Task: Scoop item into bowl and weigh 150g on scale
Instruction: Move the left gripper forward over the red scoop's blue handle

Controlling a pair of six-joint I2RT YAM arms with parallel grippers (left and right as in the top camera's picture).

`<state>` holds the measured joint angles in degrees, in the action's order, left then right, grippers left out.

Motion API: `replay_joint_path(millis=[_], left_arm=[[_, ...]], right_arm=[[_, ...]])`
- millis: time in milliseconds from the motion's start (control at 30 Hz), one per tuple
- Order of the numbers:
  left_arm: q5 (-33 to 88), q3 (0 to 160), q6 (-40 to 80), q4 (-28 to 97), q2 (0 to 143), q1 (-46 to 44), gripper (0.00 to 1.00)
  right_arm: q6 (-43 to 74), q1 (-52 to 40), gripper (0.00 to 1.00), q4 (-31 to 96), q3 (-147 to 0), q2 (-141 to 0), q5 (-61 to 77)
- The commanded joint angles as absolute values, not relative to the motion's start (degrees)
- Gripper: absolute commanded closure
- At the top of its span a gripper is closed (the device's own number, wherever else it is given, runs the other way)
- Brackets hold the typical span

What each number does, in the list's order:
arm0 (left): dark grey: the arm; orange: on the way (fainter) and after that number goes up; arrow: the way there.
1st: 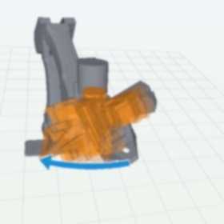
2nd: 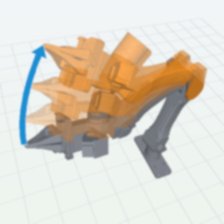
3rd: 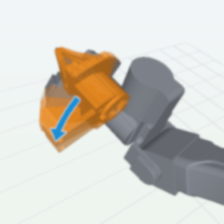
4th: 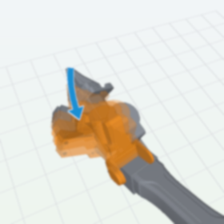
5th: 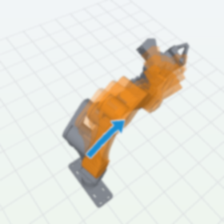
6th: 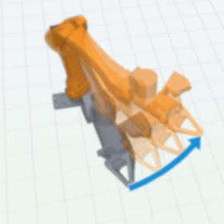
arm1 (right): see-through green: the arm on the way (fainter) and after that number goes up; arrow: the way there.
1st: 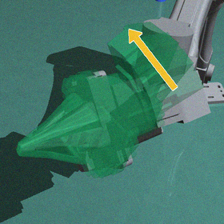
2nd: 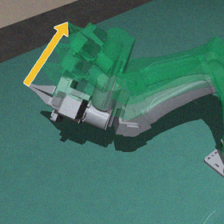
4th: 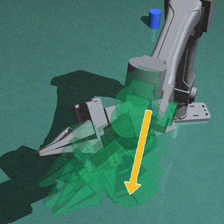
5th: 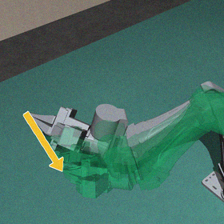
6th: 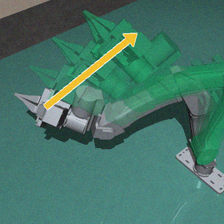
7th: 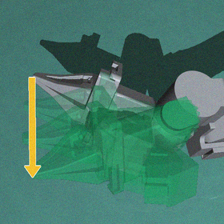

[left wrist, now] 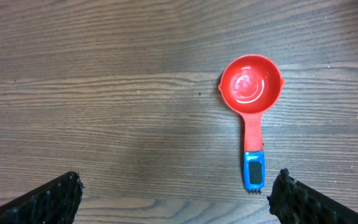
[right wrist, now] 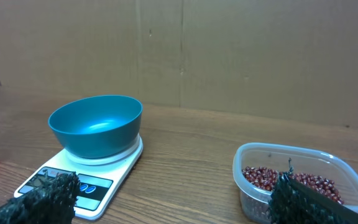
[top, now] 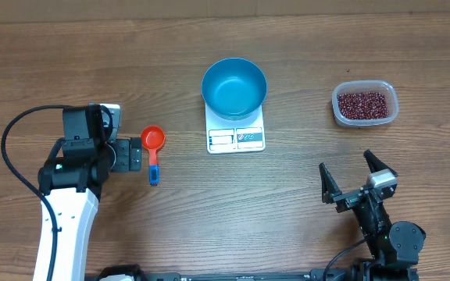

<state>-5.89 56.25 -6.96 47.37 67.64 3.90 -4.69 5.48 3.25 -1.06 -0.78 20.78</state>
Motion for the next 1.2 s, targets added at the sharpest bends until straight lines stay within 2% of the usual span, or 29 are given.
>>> replay_joint_path(millis=[0, 400, 1167], left_arm=[[-4.82, 59.22, -5.93, 48.07, 67.83, 4.23, 0.00], [-4.78, 65.04, -5.96, 53.12, 68.95, 4.23, 0.00], [-1.54, 78.78, -6.26, 64.18, 84.90, 4.23, 0.00]], right_arm=[[-4.34, 5.10, 0.00, 3.16, -0.45, -0.16, 20.67], [-4.34, 5.10, 0.00, 3.14, -0.45, -0.16, 20.67], [-4.32, 5.10, 0.00, 3.14, -0.45, -0.16, 20.67]])
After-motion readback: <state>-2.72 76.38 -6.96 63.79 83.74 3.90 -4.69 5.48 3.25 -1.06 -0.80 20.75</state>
